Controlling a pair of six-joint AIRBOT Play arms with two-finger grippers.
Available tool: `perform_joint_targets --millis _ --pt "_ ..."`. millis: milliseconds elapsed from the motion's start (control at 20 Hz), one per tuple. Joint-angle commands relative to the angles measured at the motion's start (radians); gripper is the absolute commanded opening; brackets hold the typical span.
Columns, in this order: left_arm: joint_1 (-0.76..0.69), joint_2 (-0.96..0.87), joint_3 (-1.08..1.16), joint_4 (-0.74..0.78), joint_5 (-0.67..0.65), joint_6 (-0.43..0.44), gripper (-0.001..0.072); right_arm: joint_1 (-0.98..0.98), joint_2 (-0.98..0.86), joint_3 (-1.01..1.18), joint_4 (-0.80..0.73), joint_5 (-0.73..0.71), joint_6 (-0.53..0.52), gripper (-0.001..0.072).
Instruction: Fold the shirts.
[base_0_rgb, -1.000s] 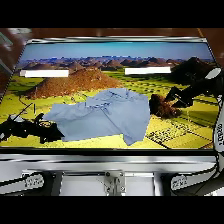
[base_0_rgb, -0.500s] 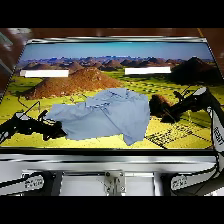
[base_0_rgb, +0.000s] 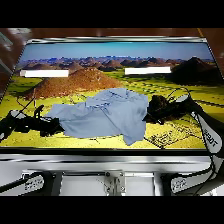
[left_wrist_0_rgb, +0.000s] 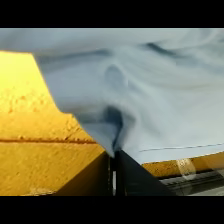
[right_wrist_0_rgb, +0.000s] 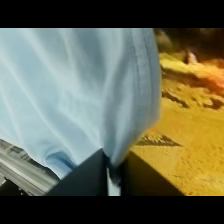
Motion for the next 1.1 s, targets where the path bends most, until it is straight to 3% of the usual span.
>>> perform_joint_targets --millis 0,300,500,700,850,1050 --pt "0.006 0.05 0.039 0.025 -0.003 -0.002 0.004 0.043 0.013 0.001 0.072 -0.02 -0.01 0.0076" --pt "0.006 0.332 0.444 0.195 -0.065 -0.026 0.004 0.002 0.338 0.266 0.103 0.077 -0.219 0.0076" --pt "0.006 0.539 0.867 0.195 0.056 -0.026 0.0041 -0.019 0.648 0.608 0.103 -0.109 -0.218 0.0076" --pt "0.006 0.644 1.152 0.222 0.058 -0.069 0.004 -0.019 0.902 0.801 -0.066 -0.353 -0.12 0.0075" --pt "0.006 0.71 1.188 0.236 0.002 -0.083 0.004 -0.019 1.019 0.84 -0.219 -0.283 -0.004 0.0076" --pt "0.006 0.716 1.181 0.256 -0.23 -0.109 0.004 -0.019 1.072 0.84 -0.357 -0.072 0.053 0.0076"
